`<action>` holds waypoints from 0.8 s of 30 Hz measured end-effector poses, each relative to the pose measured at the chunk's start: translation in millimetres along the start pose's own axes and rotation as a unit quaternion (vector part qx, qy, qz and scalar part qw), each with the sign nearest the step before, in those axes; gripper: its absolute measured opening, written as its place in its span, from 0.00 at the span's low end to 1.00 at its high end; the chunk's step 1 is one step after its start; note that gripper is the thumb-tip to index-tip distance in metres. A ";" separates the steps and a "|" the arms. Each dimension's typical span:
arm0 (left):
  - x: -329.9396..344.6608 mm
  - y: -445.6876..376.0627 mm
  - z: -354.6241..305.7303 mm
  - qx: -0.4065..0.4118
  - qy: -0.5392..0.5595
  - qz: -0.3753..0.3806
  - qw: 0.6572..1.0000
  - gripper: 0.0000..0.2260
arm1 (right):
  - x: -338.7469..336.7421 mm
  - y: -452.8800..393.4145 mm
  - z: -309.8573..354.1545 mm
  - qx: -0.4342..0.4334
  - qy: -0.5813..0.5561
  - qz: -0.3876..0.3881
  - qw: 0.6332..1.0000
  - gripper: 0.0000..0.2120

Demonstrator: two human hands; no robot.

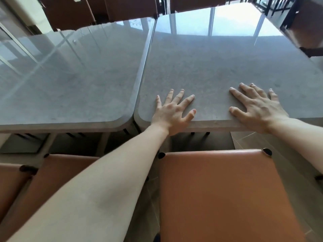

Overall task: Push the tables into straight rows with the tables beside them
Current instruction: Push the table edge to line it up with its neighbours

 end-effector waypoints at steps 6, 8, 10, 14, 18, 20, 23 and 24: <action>-18.7 83.5 45.3 -0.150 0.181 -0.290 0.928 0.27 | 2.5 0.6 -0.1 0.008 -0.001 0.012 1.000 0.43; -12.9 127.0 84.1 -0.286 0.279 -0.364 0.841 0.29 | 2.6 2.5 -0.3 0.011 -0.006 0.012 1.000 0.42; 1.4 156.5 111.6 -0.409 0.365 -0.395 0.737 0.29 | 3.1 2.8 0.4 0.011 -0.006 0.013 1.000 0.41; 26.5 148.2 113.4 -0.501 0.507 -0.404 0.574 0.26 | 0.3 3.5 1.1 0.013 -0.003 -0.004 1.000 0.38; 25.1 116.4 102.0 -0.485 0.523 -0.465 0.524 0.33 | -2.7 4.2 2.0 0.009 -0.012 -0.018 1.000 0.42; 24.4 113.6 104.8 -0.480 0.493 -0.496 0.529 0.42 | -3.0 4.0 3.1 0.007 -0.014 -0.028 1.000 0.42; 24.0 110.7 104.1 -0.470 0.466 -0.522 0.538 0.55 | -4.1 5.5 2.5 0.005 -0.015 -0.033 0.999 0.40; 23.2 111.9 104.2 -0.468 0.462 -0.528 0.537 0.56 | -4.0 5.4 2.6 0.004 -0.016 -0.034 0.999 0.40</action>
Point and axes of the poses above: each hand's wrist, its own y-axis away from the middle knuckle, its own x-axis out of the palm, z = x × y, the point moved 10 cm from there along -y, towards the middle knuckle, and after that the axes turned 8 degrees about z, right-handed, at the moved point
